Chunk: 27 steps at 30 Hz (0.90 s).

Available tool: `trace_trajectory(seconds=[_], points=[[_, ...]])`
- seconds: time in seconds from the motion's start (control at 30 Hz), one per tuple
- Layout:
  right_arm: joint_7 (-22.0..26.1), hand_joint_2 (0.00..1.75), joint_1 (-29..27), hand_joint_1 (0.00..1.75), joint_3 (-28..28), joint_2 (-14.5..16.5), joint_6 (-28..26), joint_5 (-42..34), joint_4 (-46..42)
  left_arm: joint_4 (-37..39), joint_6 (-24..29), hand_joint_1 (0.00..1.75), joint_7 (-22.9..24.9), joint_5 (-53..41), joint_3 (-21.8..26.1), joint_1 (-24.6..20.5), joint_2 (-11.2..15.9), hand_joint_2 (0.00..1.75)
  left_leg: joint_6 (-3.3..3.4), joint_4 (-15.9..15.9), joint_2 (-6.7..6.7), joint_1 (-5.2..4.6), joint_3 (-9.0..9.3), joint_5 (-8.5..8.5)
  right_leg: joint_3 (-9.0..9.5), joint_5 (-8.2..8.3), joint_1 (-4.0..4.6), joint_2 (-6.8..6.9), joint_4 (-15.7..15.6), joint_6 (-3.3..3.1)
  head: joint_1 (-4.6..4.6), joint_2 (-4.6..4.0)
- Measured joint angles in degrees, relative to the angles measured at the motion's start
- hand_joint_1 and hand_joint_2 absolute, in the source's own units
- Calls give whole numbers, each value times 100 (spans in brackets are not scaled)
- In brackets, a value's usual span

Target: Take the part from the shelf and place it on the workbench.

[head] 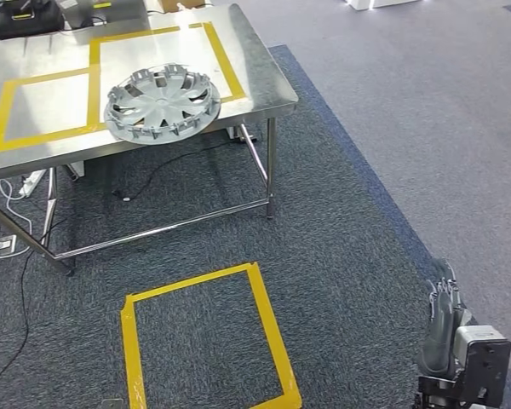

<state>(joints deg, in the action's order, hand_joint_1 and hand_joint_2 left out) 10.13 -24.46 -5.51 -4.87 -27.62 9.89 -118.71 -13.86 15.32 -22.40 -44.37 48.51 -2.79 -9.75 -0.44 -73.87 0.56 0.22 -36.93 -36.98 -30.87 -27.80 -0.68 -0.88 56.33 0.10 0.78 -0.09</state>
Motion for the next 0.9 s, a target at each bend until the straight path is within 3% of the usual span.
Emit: trace_trajectory(seconds=[0.03, 0.07, 0.1, 0.17, 0.23, 0.3, 0.37, 0.43, 0.47, 0.5, 0.53, 0.57, 0.6, 0.67, 0.7, 0.73, 0.8, 0.83, 0.9], points=[[-1, 0, -2, 0, 0, 0, -1, -1, 0, 0, 0, 0, 0, 0, 1, 7, 0, 0, 3, -37, -6, 3, -18, 62, 1, 1, 0, -66, 4, -1, -1, 0], [-1, 0, -3, 0, 0, 0, 0, -1, 0, 0, 0, 0, 0, 0, 0, 10, 1, 0, 11, 163, -21, 9, 68, 237, 7, 1, 0, -136, 10, 1, -1, 0], [-1, 0, -2, 0, 0, 0, 1, -1, 0, 0, 0, 0, 0, 0, 0, 10, 3, 0, 23, 536, -70, 18, 229, 477, 15, -2, -1, -202, 18, 7, -2, 0], [-1, 0, 2, 0, 1, 0, 0, -1, 0, 0, 1, 0, 0, -1, 2, 9, 8, 0, 55, 1278, -323, 47, 539, 797, -11, -8, 6, -325, 51, 44, 3, 0], [-77, 0, -20, 0, 20, 7, -32, 99, -3, 0, 22, 0, -2, 25, 9, 10, 9, 0, 79, 1548, -481, 47, 630, 831, -90, 8, -4, -437, 78, 120, 6, 0], [-149, 0, -255, 0, 193, 129, 40, 389, -66, -2, 91, 0, -14, 105, 52, 9, 3, 0, 123, 1581, -408, 39, 629, 840, -160, 8, -32, -487, 89, 201, 7, 0], [86, 0, -614, 0, 668, 473, 636, 595, -186, -8, 149, 0, -28, 156, 129, 28, -4, 0, 191, 1625, -313, 51, 642, 858, -283, -165, -32, -294, 304, 253, 24, 0], [470, 0, -769, 0, 1365, 972, 1584, 651, -278, -12, 160, 0, -32, 136, 207, 71, -11, 0, 235, 1642, -159, 46, 642, 856, -605, -548, -24, -40, 959, 290, 40, 0], [585, 0, -784, 0, 1698, 1212, 1939, 686, -303, -13, 157, 0, -32, 122, 241, 89, -16, 0, 245, 1640, -70, 40, 639, 851, -798, -727, -25, 11, 1346, 307, 48, 0], [634, 0, -801, 0, 1959, 1393, 2125, 712, -320, -13, 151, 0, -31, 113, 267, 98, -22, 0, 250, 1639, 10, 34, 638, 847, -937, -829, -28, 35, 1635, 321, 46, 0], [647, 0, -825, 0, 2180, 1543, 2203, 736, -334, -13, 136, 0, -31, 98, 286, 100, -26, 0, 252, 1638, 83, 31, 637, 843, -971, -814, -29, 50, 1725, 328, 48, 0], [643, 0, -845, 0, 2361, 1662, 2222, 758, -346, -13, 110, 0, -29, 72, 301, 98, -27, 0, 248, 1637, 150, 30, 640, 837, -881, -694, -29, 72, 1581, 325, 50, 0], [637, 0, -858, 0, 2518, 1764, 2228, 778, -365, -13, 74, 0, -18, 11, 310, 95, -25, 0, 239, 1637, 213, 28, 652, 829, -670, -505, -25, 130, 1217, 311, 49, 0], [627, 0, -864, 0, 2772, 1931, 2238, 802, -413, -13, -18, 0, 38, -258, 296, 97, -7, 0, 200, 1632, 323, 9, 689, 800, -192, -200, -4, 363, 387, 256, 48, 0], [628, 0, -863, 0, 2865, 1992, 2251, 798, -436, -13, -65, 0, 78, -476, 254, 103, 17, 0, 172, 1630, 367, -1, 712, 788, -58, -131, 10, 441, 145, 228, 43, 0], [633, 0, -862, 0, 2950, 2045, 2269, 788, -452, -13, -108, 0, 116, -720, 187, 111, 47, 0, 142, 1630, 408, -8, 730, 778, -18, -121, 24, 470, 64, 201, 39, 0], [644, 0, -862, 0, 3111, 2133, 2322, 758, -472, -13, -172, 0, 166, -1141, 11, 125, 117, 0, 75, 1639, 481, -3, 765, 760, -27, -96, 27, 363, 62, 149, 34, 0], [650, 0, -860, 0, 3187, 2168, 2346, 746, -479, -13, -192, 0, 177, -1276, -75, 131, 154, 0, 39, 1614, 446, 6, 769, 719, -12, -79, 15, 316, 46, 119, 30, 0], [660, 0, -839, 0, 3310, 2228, 2388, 720, -493, -13, -221, 0, 181, -1479, -227, 153, 228, 0, -21, 1261, 234, 25, 647, 451, 24, -33, -18, 213, 13, 56, 16, 0]])
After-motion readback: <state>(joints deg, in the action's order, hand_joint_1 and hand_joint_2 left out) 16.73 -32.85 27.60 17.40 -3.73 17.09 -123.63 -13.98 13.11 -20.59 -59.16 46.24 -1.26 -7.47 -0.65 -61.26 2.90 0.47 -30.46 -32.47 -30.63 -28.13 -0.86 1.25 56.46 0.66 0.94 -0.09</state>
